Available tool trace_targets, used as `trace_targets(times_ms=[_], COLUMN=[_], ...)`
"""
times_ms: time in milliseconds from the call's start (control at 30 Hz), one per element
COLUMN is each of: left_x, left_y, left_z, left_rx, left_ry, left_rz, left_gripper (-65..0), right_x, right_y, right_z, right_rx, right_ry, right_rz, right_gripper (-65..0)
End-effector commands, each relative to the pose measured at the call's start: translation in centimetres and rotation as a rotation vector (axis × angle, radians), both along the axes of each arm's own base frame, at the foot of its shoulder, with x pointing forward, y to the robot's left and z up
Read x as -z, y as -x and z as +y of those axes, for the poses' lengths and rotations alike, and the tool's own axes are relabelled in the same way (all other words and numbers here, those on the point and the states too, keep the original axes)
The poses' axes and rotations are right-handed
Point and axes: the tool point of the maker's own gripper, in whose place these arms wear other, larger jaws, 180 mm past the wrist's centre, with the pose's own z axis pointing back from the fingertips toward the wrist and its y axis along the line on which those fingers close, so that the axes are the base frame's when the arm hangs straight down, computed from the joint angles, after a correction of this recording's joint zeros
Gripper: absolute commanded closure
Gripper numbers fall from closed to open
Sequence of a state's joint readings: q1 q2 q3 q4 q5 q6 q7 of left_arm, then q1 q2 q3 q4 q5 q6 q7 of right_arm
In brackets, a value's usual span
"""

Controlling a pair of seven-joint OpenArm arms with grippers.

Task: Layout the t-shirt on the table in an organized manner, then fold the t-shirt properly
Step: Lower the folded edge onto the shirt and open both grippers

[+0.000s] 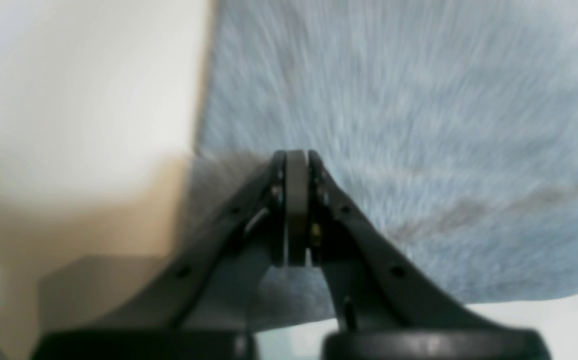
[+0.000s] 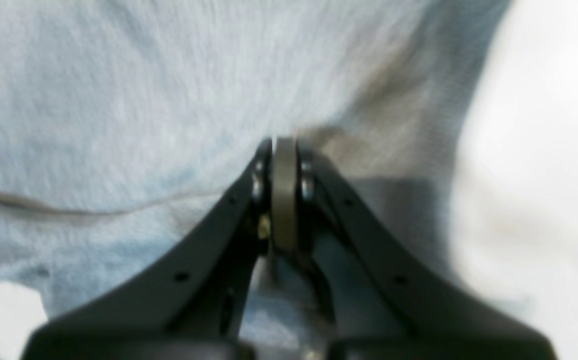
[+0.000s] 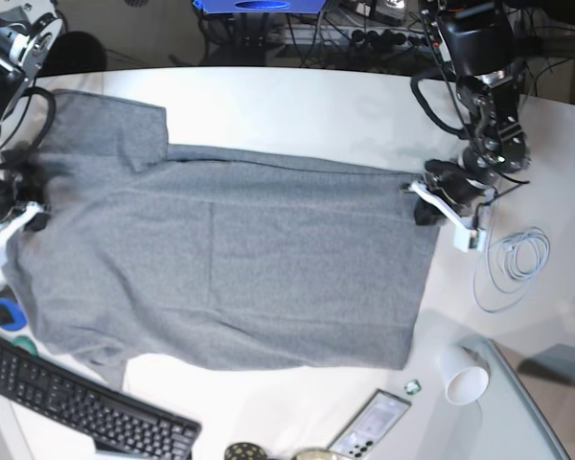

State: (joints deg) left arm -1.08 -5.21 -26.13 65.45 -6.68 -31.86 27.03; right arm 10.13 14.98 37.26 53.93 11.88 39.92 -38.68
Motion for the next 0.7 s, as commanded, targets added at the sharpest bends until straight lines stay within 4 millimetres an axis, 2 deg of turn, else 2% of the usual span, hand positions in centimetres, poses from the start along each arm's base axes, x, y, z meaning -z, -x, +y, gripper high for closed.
trace_targets(times_ms=[0,100,167,300,467,600,667], left_x=[-0.3,1.7,2.6,3.6,4.8,5.2,4.4], left_y=[-0.3,1.2,2.3,4.5,7.2,8.3,7.7], left_z=[0.5,0.8,1.2,1.8,2.0,2.1,2.7], left_rx=[-0.006,-0.039,-0.055,-0.063,-0.068,-0.067,-0.061], left_ry=[-0.010,-0.003,-0.003,-0.009,-0.014,-0.017,-0.037], left_rz=[-0.026,0.008,0.027,0.063,0.104,0.124,0.103], left_gripper=[0.0,0.0,0.0,0.0,0.0,0.0,0.0], right_x=[-1.2,-0.2,0.0,0.9,1.7,2.0,2.1], right_y=[-1.0,-0.6,-0.4,0.7,2.0,2.7,2.7], right_z=[-1.9,-1.8,-2.6,-3.4,-3.3,-3.3,-3.3], right_rx=[0.019,0.049,0.065,0.087,0.085,0.086,0.081], right_ry=[0.025,-0.008,-0.005,-0.016,-0.016,-0.015,-0.013], right_rz=[-0.044,-0.053,-0.064,-0.033,-0.005,0.008,0.013], right_gripper=[-0.6,-0.6,-0.6,-0.5,-0.5,-0.5,-0.5])
